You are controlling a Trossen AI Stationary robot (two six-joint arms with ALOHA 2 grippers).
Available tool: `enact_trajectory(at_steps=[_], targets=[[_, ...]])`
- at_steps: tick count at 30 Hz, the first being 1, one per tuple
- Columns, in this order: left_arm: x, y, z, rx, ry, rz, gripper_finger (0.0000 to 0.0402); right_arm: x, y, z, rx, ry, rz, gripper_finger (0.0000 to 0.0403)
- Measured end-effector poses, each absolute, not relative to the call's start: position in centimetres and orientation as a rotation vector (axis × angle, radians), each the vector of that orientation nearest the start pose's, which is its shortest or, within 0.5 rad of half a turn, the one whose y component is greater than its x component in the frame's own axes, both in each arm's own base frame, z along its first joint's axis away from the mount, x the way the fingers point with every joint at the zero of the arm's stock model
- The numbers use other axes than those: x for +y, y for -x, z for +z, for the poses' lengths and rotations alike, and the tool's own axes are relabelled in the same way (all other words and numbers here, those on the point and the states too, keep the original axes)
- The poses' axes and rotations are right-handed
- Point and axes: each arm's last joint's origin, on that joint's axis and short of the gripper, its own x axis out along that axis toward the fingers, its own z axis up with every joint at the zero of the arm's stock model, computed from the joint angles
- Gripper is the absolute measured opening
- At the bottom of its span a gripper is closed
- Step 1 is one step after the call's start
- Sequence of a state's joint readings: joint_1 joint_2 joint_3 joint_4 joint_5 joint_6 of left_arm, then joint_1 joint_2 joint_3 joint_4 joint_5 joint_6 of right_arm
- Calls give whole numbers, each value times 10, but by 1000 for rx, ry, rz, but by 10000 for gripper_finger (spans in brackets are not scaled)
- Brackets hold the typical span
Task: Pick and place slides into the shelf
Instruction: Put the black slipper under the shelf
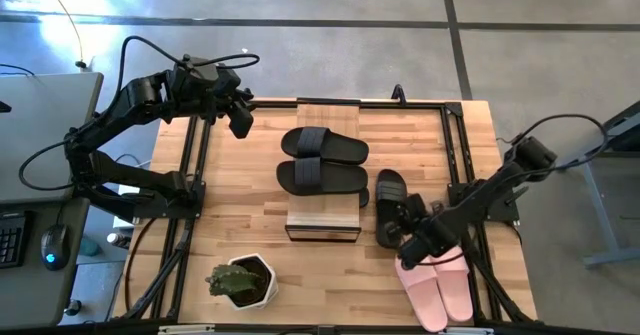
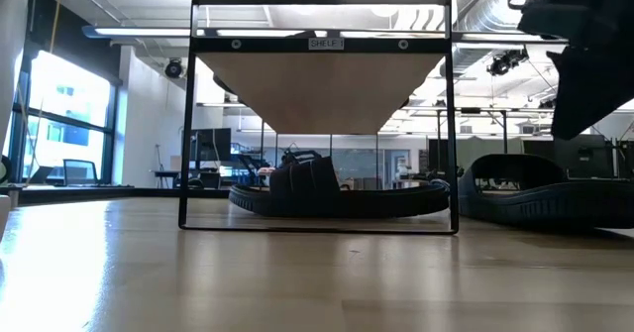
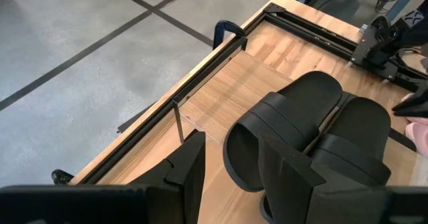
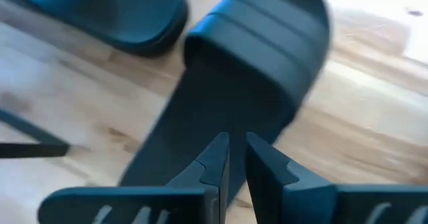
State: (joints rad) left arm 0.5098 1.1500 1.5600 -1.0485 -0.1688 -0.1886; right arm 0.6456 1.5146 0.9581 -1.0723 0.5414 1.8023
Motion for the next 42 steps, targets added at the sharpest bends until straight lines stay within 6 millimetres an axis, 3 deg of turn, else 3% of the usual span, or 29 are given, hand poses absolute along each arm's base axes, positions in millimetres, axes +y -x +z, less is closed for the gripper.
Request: enact_trajectory(at_steps=[6, 14, 22, 33, 42], targets=[[97, -164, 440, 578, 286, 715, 122, 129, -211, 188, 855, -677, -1004, 21], [97, -164, 440, 578, 285, 715, 122, 109, -204, 161, 794, -768, -1134, 18], [97, -164, 440, 592, 234, 703, 122, 94, -197, 148, 722, -863, -1273, 18], [97, -164, 440, 592, 233, 706, 122, 63, -198, 146, 669, -849, -1453, 18], [97, -164, 440, 591, 234, 706, 122, 46, -204, 147, 600, -834, -1500, 18]])
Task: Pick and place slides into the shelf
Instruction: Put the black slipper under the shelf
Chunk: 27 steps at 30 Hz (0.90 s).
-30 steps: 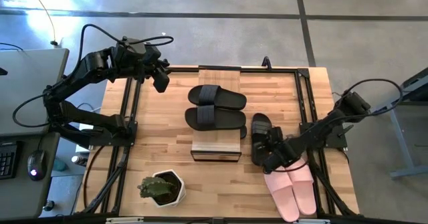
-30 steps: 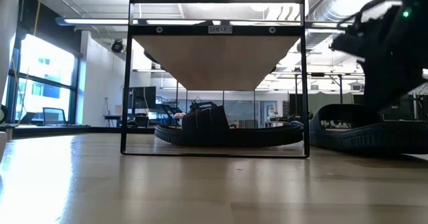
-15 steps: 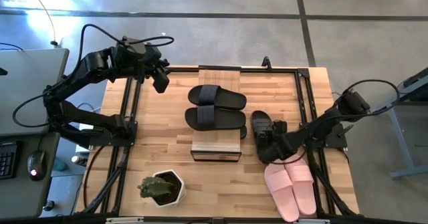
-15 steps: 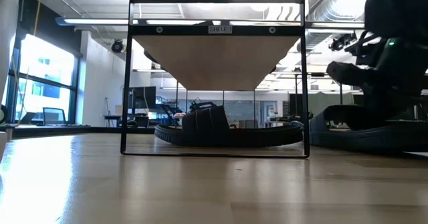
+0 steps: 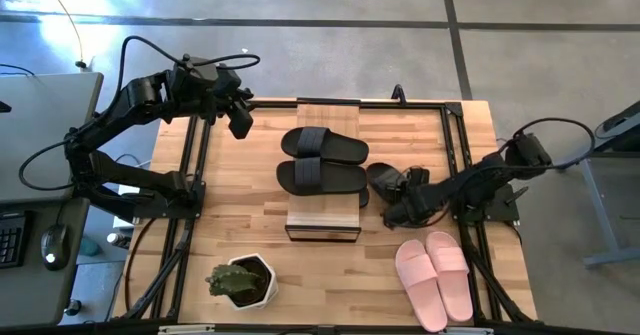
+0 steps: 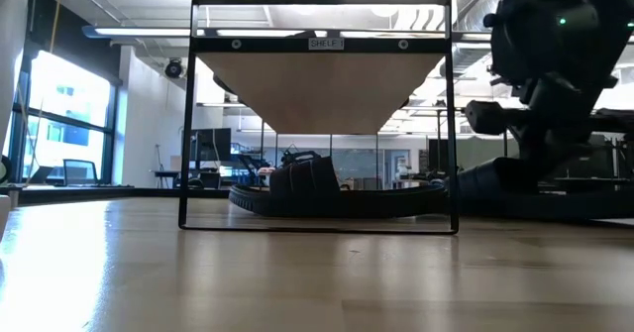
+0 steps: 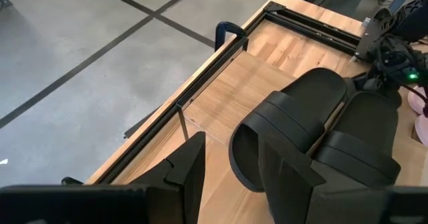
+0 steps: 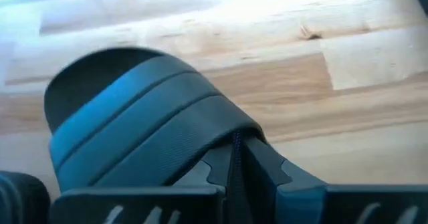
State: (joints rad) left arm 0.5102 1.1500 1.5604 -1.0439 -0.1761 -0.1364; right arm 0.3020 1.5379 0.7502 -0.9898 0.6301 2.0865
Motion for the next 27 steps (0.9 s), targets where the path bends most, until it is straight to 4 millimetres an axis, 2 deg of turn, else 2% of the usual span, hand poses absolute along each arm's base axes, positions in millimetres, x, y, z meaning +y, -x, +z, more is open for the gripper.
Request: enact_trajectory(at_steps=[13, 20, 27], targets=[[97, -164, 440, 592, 234, 706, 122, 28, -220, 153, 464, -869, -1432, 18], [97, -164, 440, 591, 234, 706, 122, 14, -237, 154, 455, -885, -1341, 18], [97, -164, 440, 591, 234, 706, 122, 10, -240, 154, 486, -891, -1325, 18]])
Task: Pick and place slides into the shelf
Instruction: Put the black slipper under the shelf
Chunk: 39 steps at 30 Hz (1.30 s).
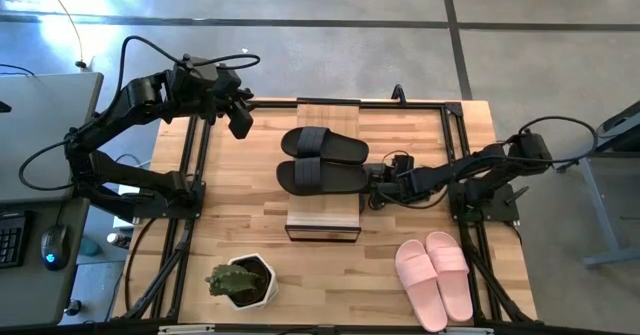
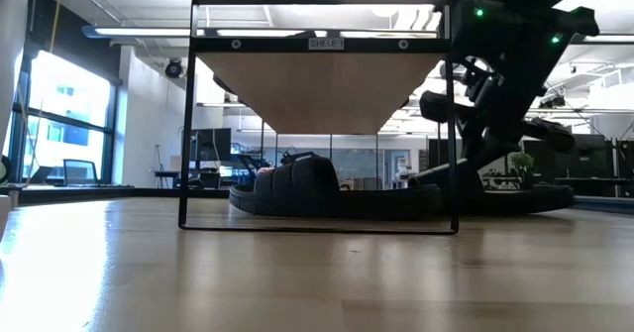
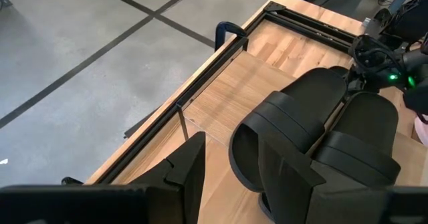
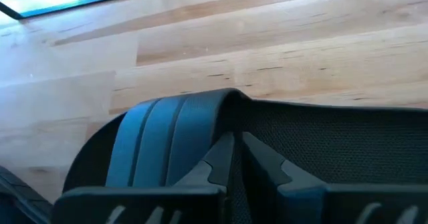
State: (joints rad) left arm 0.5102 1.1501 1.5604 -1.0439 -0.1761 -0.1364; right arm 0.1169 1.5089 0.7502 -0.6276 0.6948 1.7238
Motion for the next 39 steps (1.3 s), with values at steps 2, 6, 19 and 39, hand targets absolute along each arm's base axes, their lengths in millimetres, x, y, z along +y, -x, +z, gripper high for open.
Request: enact_trajectory(at_steps=[2, 6, 19, 39], targets=[[97, -164, 440, 591, 234, 706, 122, 9, -239, 153, 500, -883, -1331, 18], [97, -164, 440, 591, 234, 706, 122, 9, -232, 156, 533, -867, -1358, 13], [97, -164, 440, 591, 234, 706, 122, 14, -190, 197, 586, -871, -1341, 0], [97, -164, 440, 592, 234, 706, 122, 31, -152, 205, 870, -981, -1465, 0]])
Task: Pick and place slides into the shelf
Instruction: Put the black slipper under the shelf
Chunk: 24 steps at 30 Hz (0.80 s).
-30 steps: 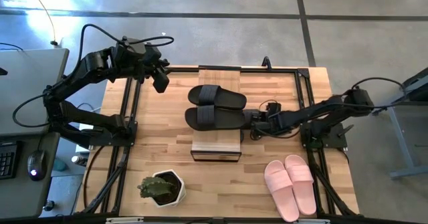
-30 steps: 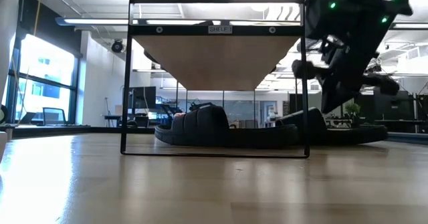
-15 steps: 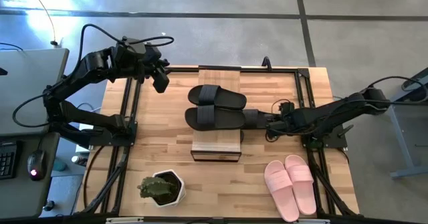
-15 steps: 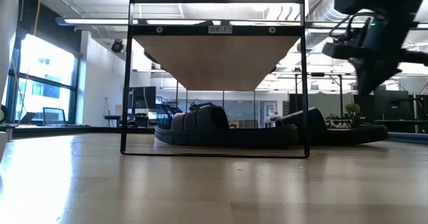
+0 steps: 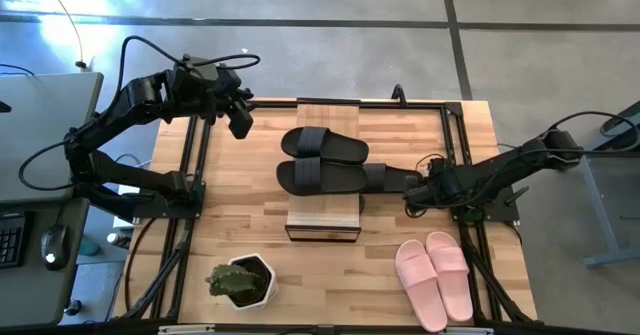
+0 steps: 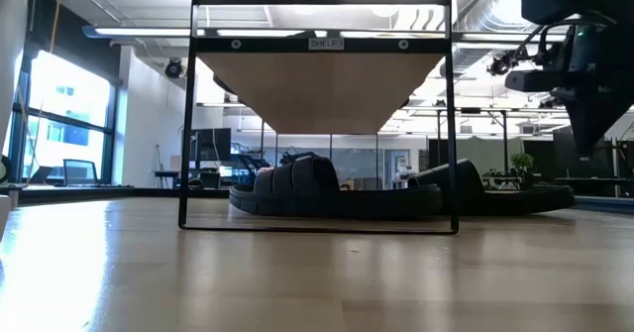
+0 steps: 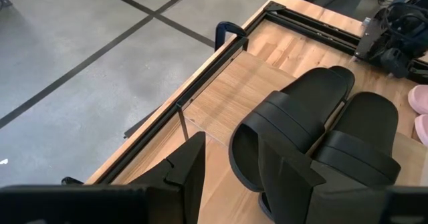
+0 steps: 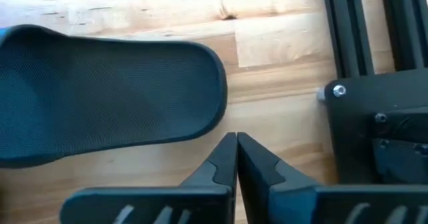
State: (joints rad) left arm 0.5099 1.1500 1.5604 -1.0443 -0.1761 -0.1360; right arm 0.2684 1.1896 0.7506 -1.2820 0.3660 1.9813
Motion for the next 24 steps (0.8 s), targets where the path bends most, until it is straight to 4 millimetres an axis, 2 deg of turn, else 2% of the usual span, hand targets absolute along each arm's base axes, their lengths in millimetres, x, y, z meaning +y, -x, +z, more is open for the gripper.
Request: enact_trajectory(at_steps=[3, 8, 11, 24], targets=[[97, -164, 440, 592, 234, 706, 122, 31, -152, 202, 870, -991, -1457, 0], [97, -164, 440, 592, 234, 706, 122, 34, -155, 173, 875, -1096, -1359, 0], [97, -164, 440, 592, 234, 706, 122, 34, -149, 162, 867, -1101, -1386, 0], [97, -164, 440, 593, 234, 706, 122, 33, -147, 163, 805, -1090, -1438, 0]])
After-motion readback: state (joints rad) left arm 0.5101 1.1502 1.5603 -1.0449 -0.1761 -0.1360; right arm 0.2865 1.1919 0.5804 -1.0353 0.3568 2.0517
